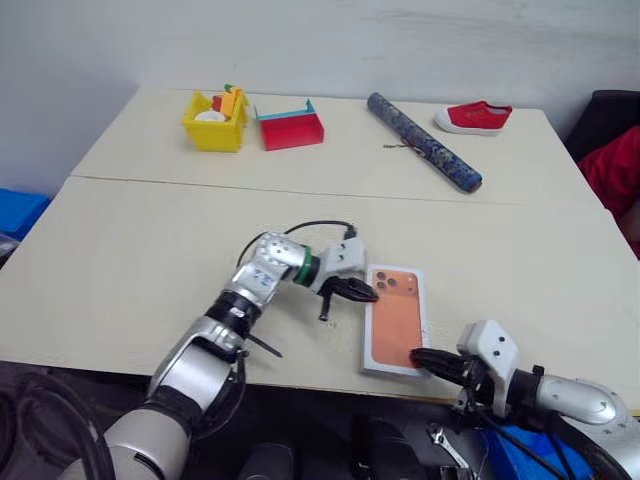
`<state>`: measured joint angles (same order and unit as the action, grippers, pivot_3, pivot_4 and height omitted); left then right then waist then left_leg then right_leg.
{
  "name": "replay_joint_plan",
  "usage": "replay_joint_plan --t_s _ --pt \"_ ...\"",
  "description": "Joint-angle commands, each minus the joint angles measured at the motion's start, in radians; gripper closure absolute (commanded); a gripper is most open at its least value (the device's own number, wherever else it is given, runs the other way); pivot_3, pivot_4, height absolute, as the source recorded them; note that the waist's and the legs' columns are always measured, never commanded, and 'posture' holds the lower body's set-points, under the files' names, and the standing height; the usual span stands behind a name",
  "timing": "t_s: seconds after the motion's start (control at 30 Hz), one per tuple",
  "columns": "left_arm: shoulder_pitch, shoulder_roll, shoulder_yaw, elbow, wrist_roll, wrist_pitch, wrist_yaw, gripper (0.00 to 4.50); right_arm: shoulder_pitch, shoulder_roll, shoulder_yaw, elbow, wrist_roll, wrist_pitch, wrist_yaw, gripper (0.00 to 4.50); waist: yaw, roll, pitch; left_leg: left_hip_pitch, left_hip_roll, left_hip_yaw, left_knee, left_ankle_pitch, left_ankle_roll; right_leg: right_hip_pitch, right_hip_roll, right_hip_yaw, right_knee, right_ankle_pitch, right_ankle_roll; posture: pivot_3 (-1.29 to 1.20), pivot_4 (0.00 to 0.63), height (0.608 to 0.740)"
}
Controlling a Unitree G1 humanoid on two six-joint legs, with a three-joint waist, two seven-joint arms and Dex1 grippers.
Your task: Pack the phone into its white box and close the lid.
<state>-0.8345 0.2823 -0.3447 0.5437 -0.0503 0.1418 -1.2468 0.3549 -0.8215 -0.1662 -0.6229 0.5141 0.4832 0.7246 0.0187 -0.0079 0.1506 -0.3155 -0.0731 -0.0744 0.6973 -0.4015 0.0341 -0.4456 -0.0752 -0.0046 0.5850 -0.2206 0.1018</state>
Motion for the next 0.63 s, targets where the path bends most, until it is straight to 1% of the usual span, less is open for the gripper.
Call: replay_joint_plan --t_s 0.03,0.1,0.17,0.23,0.27,0.3,0.33,0.37,0.4,0.43,0.5,0.63 --pt "0.062 0.116 0.084 -0.185 -0.102 0.156 -0.082 3.33 0.013 -0.058 -0.173 -0.01 0.099 -0.003 0.131 3.28 -0.001 0.004 0.003 0.0 0.0 0.0 0.0 0.0 0.0 0.0 0.0 0.0 0.0 0.0 0.0 0.0 0.15 0.74" --pt "0.11 0.203 0.142 -0.306 -0.183 0.249 -0.13 2.68 0.03 -0.097 -0.294 0.007 0.164 0.006 0.229 2.54 0.003 0.006 0.004 -0.001 0.0 0.0 0.0 0.0 0.0 -0.002 0.0 0.001 0.001 0.0 0.0 0.0 0.15 0.74" --pt "0.159 0.298 0.21 -0.411 -0.265 0.329 -0.177 2.05 0.033 -0.137 -0.424 0.046 0.246 0.053 0.312 1.86 0.008 0.007 0.005 -0.003 0.001 -0.001 0.0 0.0 0.0 -0.002 0.0 0.0 0.0 0.0 0.0 0.0 0.15 0.74" --pt "0.196 0.38 0.271 -0.486 -0.33 0.403 -0.198 1.5 0.031 -0.175 -0.534 0.087 0.314 0.111 0.379 1.27 0.012 0.007 0.005 -0.004 0.0 -0.002 0.001 -0.001 0.001 -0.002 -0.001 -0.001 -0.001 0.0 0.0 0.0 0.15 0.74" --pt "0.211 0.42 0.3 -0.515 -0.358 0.439 -0.201 1.1 0.032 -0.195 -0.584 0.104 0.341 0.141 0.41 0.86 0.011 0.008 0.005 -0.004 0.0 -0.003 0.001 -0.001 0.002 -0.002 -0.001 -0.002 -0.001 0.0 -0.001 0.0 0.15 0.74" --pt "0.222 0.446 0.317 -0.537 -0.378 0.464 -0.199 0.79 0.033 -0.208 -0.617 0.114 0.358 0.164 0.43 0.5 0.012 0.008 0.005 -0.004 0.0 -0.002 0.001 -0.002 0.002 -0.001 -0.001 -0.002 -0.002 0.0 -0.001 0.0 0.15 0.74" --pt "0.248 0.499 0.351 -0.57 -0.404 0.486 -0.215 0.47 0.04 -0.229 -0.673 0.131 0.375 0.195 0.463 0.14 0.013 0.008 0.005 -0.004 0.0 -0.003 0.001 -0.002 0.003 -0.001 -0.002 -0.002 -0.002 -0.001 -0.001 0.0 0.15 0.74" --pt "0.265 0.533 0.371 -0.593 -0.422 0.497 -0.224 0.16 0.045 -0.24 -0.708 0.139 0.383 0.216 0.483 0.0 0.013 0.008 0.006 -0.004 0.0 -0.003 0.001 -0.003 0.003 0.0 -0.002 -0.003 -0.003 -0.001 -0.002 0.0 0.15 0.74" --pt "0.284 0.567 0.396 -0.618 -0.437 0.506 -0.224 0.04 0.047 -0.244 -0.744 0.152 0.392 0.238 0.493 0.0 0.013 0.008 0.006 -0.004 0.0 -0.003 0.001 -0.003 0.004 -0.001 -0.002 -0.002 -0.004 -0.001 -0.002 0.0 0.15 0.74" --pt "0.295 0.589 0.418 -0.636 -0.45 0.52 -0.212 0.04 0.049 -0.241 -0.768 0.161 0.389 0.243 0.496 0.0 0.014 0.008 0.006 -0.004 0.0 -0.004 0.0 -0.004 0.004 0.0 -0.002 -0.003 -0.004 -0.001 -0.002 0.0 0.15 0.74" --pt "0.304 0.598 0.444 -0.656 -0.478 0.54 -0.182 0.04 0.06 -0.228 -0.786 0.162 0.381 0.252 0.503 0.0 0.018 0.008 0.006 -0.004 0.0 -0.004 0.0 -0.004 0.004 0.001 -0.002 -0.003 -0.005 -0.001 -0.002 0.0 0.15 0.74" --pt "0.321 0.582 0.438 -0.677 -0.498 0.541 -0.146 0.04 0.051 -0.203 -0.762 0.146 0.376 0.257 0.475 0.0 0.022 0.008 0.006 -0.004 0.0 -0.004 0.001 -0.004 0.004 0.001 -0.002 -0.003 -0.006 -0.001 -0.002 0.0 0.15 0.74"
